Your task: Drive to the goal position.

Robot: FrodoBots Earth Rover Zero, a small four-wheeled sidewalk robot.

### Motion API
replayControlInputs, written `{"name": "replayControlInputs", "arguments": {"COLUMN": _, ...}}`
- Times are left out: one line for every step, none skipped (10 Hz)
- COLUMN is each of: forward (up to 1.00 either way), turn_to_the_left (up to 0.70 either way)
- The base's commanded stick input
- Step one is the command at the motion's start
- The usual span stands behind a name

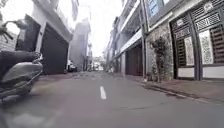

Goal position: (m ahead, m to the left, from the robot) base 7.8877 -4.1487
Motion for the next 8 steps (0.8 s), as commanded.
{"name": "replayControlInputs", "arguments": {"forward": 1.00, "turn_to_the_left": 0.40}}
{"name": "replayControlInputs", "arguments": {"forward": 1.00, "turn_to_the_left": 0.40}}
{"name": "replayControlInputs", "arguments": {"forward": 1.00, "turn_to_the_left": 0.00}}
{"name": "replayControlInputs", "arguments": {"forward": 1.00, "turn_to_the_left": 0.00}}
{"name": "replayControlInputs", "arguments": {"forward": 0.00, "turn_to_the_left": 0.00}}
{"name": "replayControlInputs", "arguments": {"forward": 0.00, "turn_to_the_left": 0.00}}
{"name": "replayControlInputs", "arguments": {"forward": 0.00, "turn_to_the_left": 0.00}}
{"name": "replayControlInputs", "arguments": {"forward": 0.00, "turn_to_the_left": 0.00}}
